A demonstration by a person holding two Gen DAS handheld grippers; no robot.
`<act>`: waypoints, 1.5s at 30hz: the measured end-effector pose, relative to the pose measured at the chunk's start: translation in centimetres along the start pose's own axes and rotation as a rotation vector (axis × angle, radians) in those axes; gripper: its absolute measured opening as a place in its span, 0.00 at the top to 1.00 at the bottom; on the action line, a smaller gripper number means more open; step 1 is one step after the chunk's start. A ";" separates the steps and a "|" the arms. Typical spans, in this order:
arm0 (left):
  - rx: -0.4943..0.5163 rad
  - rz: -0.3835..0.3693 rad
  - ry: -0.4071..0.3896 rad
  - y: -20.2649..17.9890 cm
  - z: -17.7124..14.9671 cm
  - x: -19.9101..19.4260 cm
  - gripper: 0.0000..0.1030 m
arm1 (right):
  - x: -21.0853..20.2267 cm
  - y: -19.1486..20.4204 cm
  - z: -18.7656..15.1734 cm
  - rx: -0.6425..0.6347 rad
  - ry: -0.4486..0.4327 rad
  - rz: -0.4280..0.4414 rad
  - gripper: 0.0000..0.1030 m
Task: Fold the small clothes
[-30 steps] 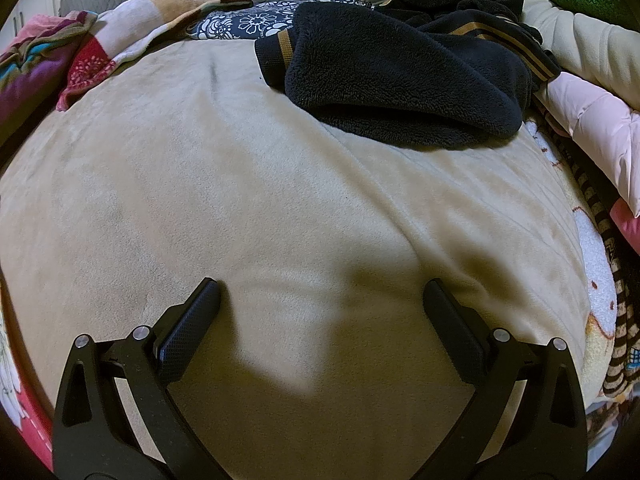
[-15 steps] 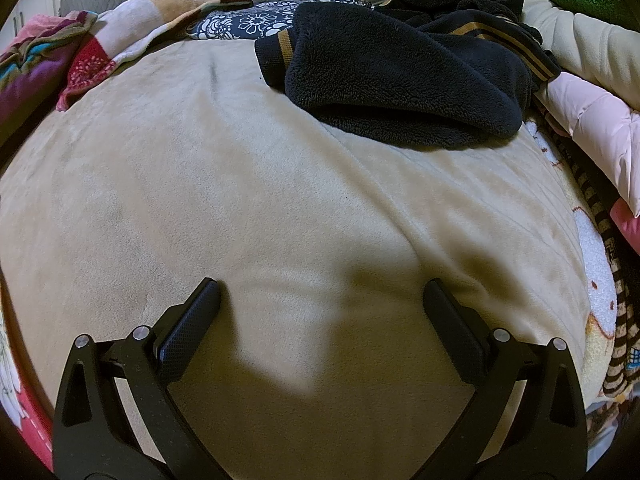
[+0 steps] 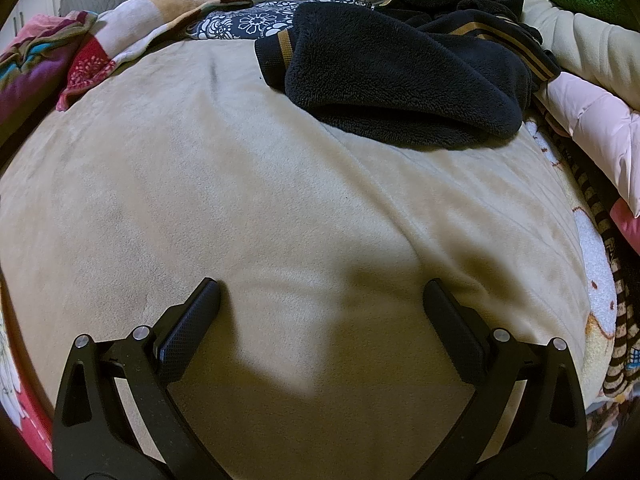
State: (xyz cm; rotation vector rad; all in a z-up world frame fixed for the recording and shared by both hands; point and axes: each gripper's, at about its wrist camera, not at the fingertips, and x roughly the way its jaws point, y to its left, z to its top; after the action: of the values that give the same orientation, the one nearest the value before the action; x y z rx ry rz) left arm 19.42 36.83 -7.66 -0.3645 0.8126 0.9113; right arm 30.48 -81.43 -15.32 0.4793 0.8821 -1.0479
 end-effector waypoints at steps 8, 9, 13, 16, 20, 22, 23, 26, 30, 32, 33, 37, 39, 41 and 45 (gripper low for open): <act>0.235 -0.234 -0.036 -8.4 -7.5 -14.1 0.04 | 0.0 0.0 0.0 0.000 0.000 0.000 0.08; 0.269 -0.279 -0.035 -10.0 -8.9 -16.0 0.04 | 0.0 0.0 0.0 0.000 0.000 0.000 0.08; 0.347 -0.382 -0.015 -15.7 -13.2 -19.7 0.04 | 0.0 0.0 0.0 0.000 0.000 0.000 0.08; 0.383 -0.438 0.007 -19.4 -16.2 -20.9 0.04 | 0.0 0.0 0.0 0.000 0.000 0.000 0.08; 0.434 -0.442 0.016 -24.0 -19.7 -20.9 0.04 | 0.0 0.0 0.0 0.000 0.000 0.000 0.08; 0.475 -0.446 0.032 -26.0 -21.1 -20.6 0.04 | 0.0 0.0 0.0 0.000 0.000 0.000 0.08; 0.487 -0.446 0.028 -26.7 -21.5 -20.6 0.04 | 0.0 0.0 0.0 0.000 0.000 0.000 0.08; 0.537 -0.482 0.078 -29.3 -23.2 -19.3 0.04 | 0.0 0.0 0.0 0.000 0.000 0.000 0.08; 0.592 -0.456 0.031 -30.3 -26.6 -17.3 0.04 | 0.0 0.0 0.0 0.000 0.000 0.000 0.08; 0.594 -0.445 0.006 -30.2 -27.1 -17.5 0.04 | 0.0 0.0 0.0 0.000 0.000 0.000 0.08; 0.591 -0.448 0.009 -30.1 -27.0 -17.4 0.04 | 0.0 0.0 0.0 0.000 0.000 0.000 0.08; 0.585 -0.454 0.005 -29.9 -27.3 -17.2 0.04 | 0.0 0.0 0.0 0.000 0.000 0.000 0.08; 0.570 -0.471 0.023 -29.5 -27.1 -16.9 0.04 | 0.0 0.0 0.0 0.000 0.000 0.000 0.08; 0.568 -0.475 0.025 -30.0 -27.0 -17.0 0.04 | 0.0 0.0 0.0 0.000 0.000 0.000 0.08; 0.553 -0.492 0.019 -29.8 -27.0 -17.0 0.04 | 0.0 0.0 0.0 0.000 0.000 0.000 0.08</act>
State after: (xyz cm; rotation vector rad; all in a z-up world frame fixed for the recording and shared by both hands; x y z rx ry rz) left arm 25.11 -5.98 -13.92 -0.0762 0.9027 0.2064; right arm 30.47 -81.42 -15.33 0.4794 0.8820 -1.0481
